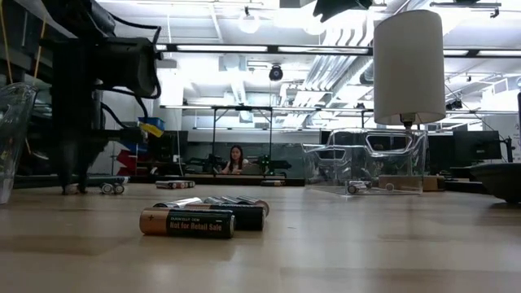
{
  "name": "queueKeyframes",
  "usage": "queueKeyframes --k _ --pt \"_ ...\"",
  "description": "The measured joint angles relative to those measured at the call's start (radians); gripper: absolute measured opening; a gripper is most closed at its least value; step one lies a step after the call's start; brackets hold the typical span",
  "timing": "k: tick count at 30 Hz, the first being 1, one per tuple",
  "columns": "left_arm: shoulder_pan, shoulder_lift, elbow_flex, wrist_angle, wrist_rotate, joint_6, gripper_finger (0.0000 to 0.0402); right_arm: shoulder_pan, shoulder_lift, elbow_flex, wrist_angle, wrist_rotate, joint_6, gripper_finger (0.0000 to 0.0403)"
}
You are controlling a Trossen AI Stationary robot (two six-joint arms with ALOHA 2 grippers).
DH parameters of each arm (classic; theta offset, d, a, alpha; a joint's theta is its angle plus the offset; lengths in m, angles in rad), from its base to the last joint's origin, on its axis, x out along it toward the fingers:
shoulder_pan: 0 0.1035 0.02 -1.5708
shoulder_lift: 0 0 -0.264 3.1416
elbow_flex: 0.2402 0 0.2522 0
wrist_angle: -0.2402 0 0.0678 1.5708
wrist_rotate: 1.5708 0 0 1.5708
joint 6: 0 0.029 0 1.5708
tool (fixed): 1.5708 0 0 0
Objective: Sort batteries
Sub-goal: Put the brown battery into the left transparent bin
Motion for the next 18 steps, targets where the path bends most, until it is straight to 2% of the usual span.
queueKeyframes --k 3,8,14,16,18 --pt "-0.017 -0.102 -0.003 -0.049 0.036 0.036 0.0029 0.000 0.000 0.000 0.041 0.000 0.000 0.0134" --pt "-0.055 -0.295 -0.002 -0.077 -0.012 0.138 0.0029 0.000 0.000 0.000 0.110 -0.017 0.000 0.0134" --pt "-0.117 -0.479 -0.001 -0.047 -0.024 0.437 0.0029 0.000 0.000 0.000 0.129 -0.059 0.003 0.0134" --pt "-0.142 -0.523 -0.001 0.036 -0.015 0.607 0.0029 0.001 0.000 0.000 0.129 -0.064 0.018 0.0134" --pt "-0.166 -0.556 0.001 0.124 0.046 0.752 0.0029 0.001 0.000 0.000 0.132 -0.100 0.036 0.0134"
